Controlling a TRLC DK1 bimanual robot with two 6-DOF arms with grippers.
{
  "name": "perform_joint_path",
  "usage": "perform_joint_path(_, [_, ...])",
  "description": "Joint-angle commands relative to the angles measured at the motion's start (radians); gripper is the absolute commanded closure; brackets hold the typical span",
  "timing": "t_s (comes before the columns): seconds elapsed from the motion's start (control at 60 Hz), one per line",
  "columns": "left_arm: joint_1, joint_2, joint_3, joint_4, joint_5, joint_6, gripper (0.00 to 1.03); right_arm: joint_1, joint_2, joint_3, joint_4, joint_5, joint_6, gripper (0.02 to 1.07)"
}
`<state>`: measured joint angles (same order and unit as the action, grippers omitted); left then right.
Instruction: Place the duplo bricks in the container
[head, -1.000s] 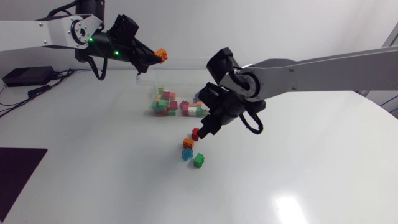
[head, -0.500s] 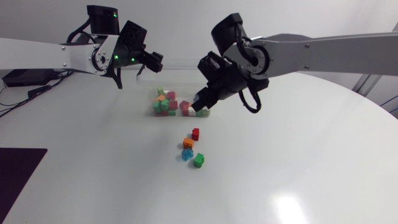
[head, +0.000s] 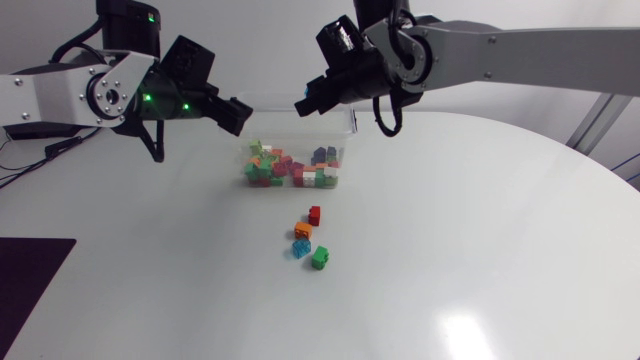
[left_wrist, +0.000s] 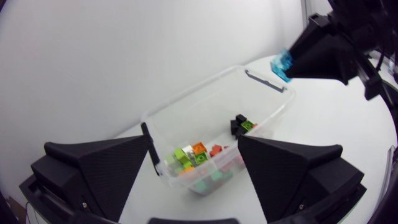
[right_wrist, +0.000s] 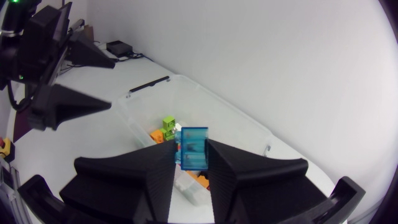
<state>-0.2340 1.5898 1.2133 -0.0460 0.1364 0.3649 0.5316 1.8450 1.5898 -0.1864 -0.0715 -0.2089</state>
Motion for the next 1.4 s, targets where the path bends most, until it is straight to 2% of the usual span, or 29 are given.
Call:
perform_joint_path(0.0, [-0.004,-0.022,-0.029,-0.048,0.035,-0.023,0.04,-0.008,0.057,0.016,0.039,-0.002,0.026,0.84])
perform_joint_path(0.117, [-0.016,-0.027,-0.037,-0.127,0.088,-0.017,0.04,-0.01,0.099,0.009,0.151,0.016,0.014,0.83])
perform_joint_path(0.25, [-0.045,-0.025,-0.047,-0.206,0.098,0.016,0.04,-0.01,0.163,0.006,0.309,0.09,-0.009,0.8])
perform_joint_path(0.267, [-0.053,-0.025,-0.054,-0.216,0.098,0.025,0.04,-0.01,0.175,0.016,0.312,0.098,-0.011,0.75])
perform_joint_path(0.3, [-0.065,-0.025,-0.06,-0.23,0.098,0.037,0.04,-0.008,0.2,0.035,0.314,0.114,-0.015,0.58])
perform_joint_path(0.35, [-0.082,-0.025,-0.063,-0.268,0.098,0.062,0.04,-0.001,0.221,0.048,0.324,0.144,-0.032,0.25])
perform_joint_path(0.4, [-0.091,-0.024,-0.066,-0.287,0.098,0.068,0.04,0.004,0.22,0.045,0.326,0.148,-0.04,0.06])
perform_joint_path(0.633, [-0.116,0.021,-0.07,-0.362,0.1,0.155,0.04,-0.008,0.023,-0.09,0.286,0.156,-0.046,0.06])
perform_joint_path(0.883, [-0.166,0.111,-0.067,-0.456,0.132,0.31,0.04,-0.048,-0.187,-0.225,0.084,0.047,-0.064,0.06])
perform_joint_path(1.05, [-0.199,0.144,-0.087,-0.453,0.137,0.433,0.05,-0.056,-0.305,-0.341,-0.012,-0.056,-0.098,0.06])
perform_joint_path(1.267, [-0.192,0.249,-0.052,-0.414,0.183,0.554,0.06,-0.033,-0.409,-0.476,-0.068,-0.109,-0.133,0.06])
perform_joint_path(1.383, [-0.18,0.311,-0.029,-0.353,0.203,0.625,0.07,-0.03,-0.444,-0.547,-0.093,-0.143,-0.153,0.06])
